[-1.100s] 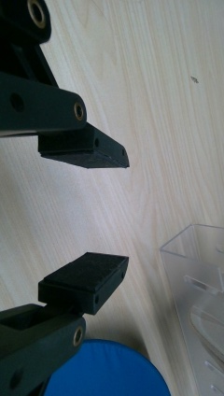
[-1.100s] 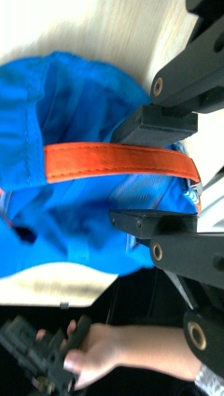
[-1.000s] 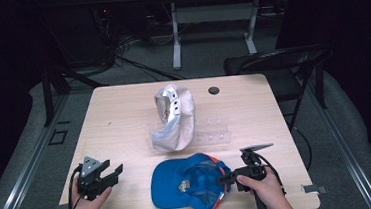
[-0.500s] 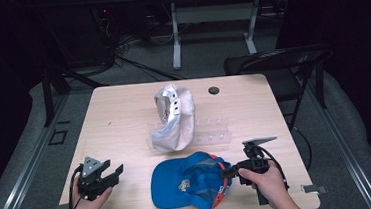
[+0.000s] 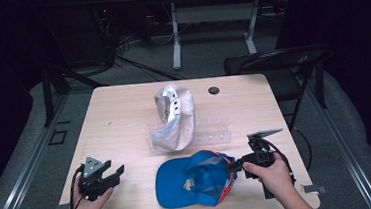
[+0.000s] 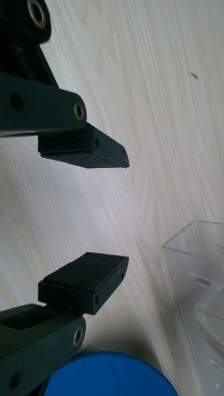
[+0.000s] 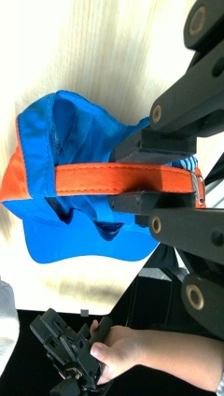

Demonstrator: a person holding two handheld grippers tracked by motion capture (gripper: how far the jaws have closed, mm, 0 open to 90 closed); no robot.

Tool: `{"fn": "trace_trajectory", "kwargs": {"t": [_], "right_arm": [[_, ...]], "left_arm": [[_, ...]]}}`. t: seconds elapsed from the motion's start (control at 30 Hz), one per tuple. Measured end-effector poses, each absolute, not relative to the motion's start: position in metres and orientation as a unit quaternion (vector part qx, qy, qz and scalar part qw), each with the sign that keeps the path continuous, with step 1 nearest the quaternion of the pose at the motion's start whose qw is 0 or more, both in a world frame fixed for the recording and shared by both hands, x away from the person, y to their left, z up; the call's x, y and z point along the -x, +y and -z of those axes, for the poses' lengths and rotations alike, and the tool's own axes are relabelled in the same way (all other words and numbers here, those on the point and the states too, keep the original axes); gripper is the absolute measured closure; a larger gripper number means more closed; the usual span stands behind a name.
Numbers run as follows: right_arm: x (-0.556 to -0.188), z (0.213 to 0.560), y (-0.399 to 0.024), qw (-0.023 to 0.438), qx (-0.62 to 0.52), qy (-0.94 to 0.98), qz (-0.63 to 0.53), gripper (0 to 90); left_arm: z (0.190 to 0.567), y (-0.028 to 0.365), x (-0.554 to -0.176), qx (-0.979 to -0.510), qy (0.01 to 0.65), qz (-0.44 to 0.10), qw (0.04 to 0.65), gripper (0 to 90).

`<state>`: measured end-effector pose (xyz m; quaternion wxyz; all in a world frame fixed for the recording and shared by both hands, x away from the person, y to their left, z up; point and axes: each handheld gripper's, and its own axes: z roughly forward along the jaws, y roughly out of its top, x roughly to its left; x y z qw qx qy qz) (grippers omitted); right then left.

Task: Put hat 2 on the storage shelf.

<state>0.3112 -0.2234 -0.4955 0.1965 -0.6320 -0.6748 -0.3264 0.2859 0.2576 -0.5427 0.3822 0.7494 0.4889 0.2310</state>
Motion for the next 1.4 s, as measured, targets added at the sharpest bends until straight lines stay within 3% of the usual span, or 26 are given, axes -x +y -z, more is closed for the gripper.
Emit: {"fn": "trace_trajectory", "kwargs": {"t": [0.83,1.4], "right_arm": [[-0.328,0.418,-0.22,0.102,0.644,-0.717,0.246,77.1],[-0.338,0.391,-0.212,0.079,0.65,-0.732,0.19,77.1]], "left_arm": [[0.544,0.255,-0.286,-0.757,0.483,-0.229,0.376,46.1],[0.544,0.253,-0.286,-0.755,0.485,-0.226,0.379,45.5]]}}
